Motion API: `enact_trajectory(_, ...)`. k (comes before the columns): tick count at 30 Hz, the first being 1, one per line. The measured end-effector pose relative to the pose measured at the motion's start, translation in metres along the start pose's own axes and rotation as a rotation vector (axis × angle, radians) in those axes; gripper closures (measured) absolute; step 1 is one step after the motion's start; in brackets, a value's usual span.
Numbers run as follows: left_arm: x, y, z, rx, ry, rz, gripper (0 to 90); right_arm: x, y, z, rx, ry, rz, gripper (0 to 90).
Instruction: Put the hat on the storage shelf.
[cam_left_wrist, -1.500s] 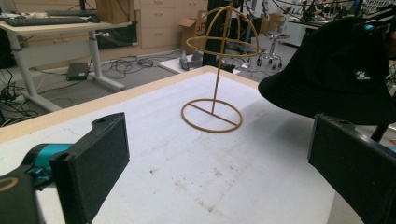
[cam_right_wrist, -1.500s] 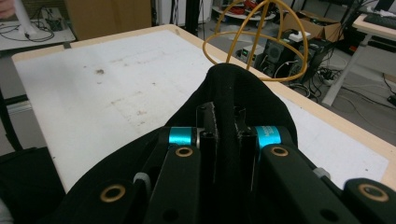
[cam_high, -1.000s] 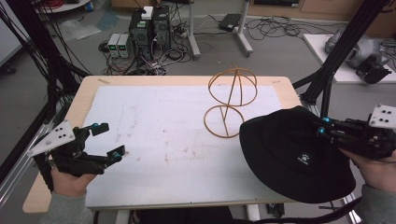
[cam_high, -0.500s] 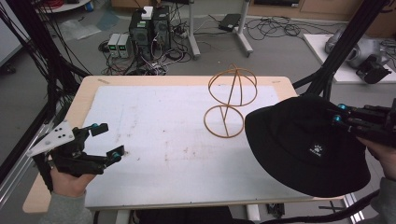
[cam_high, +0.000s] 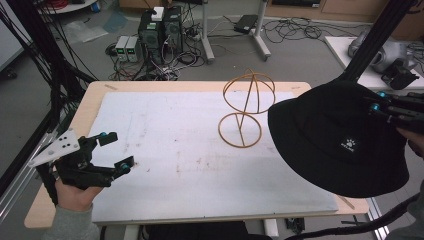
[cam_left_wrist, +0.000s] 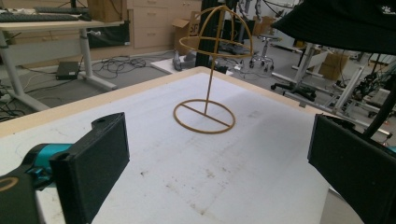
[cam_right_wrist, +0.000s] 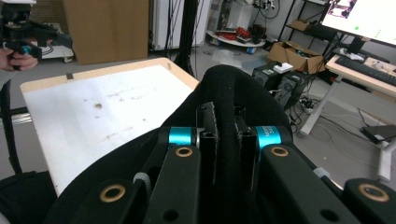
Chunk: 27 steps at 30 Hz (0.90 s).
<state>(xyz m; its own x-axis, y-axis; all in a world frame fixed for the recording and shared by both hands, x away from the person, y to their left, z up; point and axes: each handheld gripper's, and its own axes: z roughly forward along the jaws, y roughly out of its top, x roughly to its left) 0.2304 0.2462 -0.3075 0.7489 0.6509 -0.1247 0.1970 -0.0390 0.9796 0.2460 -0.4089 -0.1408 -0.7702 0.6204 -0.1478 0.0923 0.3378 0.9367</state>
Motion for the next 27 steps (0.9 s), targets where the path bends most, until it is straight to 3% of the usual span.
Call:
enact_trajectory(9, 0.003, -0.003, -0.007, -0.004, 0.011, -0.012, 5.8, -0.005, 0.02, 0.001, -0.01, -0.003, -0.018, 84.6)
enact_trajectory(19, -0.001, -0.002, -0.009, -0.002, 0.007, -0.006, 5.8, -0.012, 0.031, -0.003, -0.011, -0.021, -0.022, 84.6)
enact_trajectory(27, 0.0, -0.002, -0.008, 0.007, 0.012, -0.002, 5.8, -0.021, 0.043, 0.012, -0.02, -0.024, -0.027, 84.6)
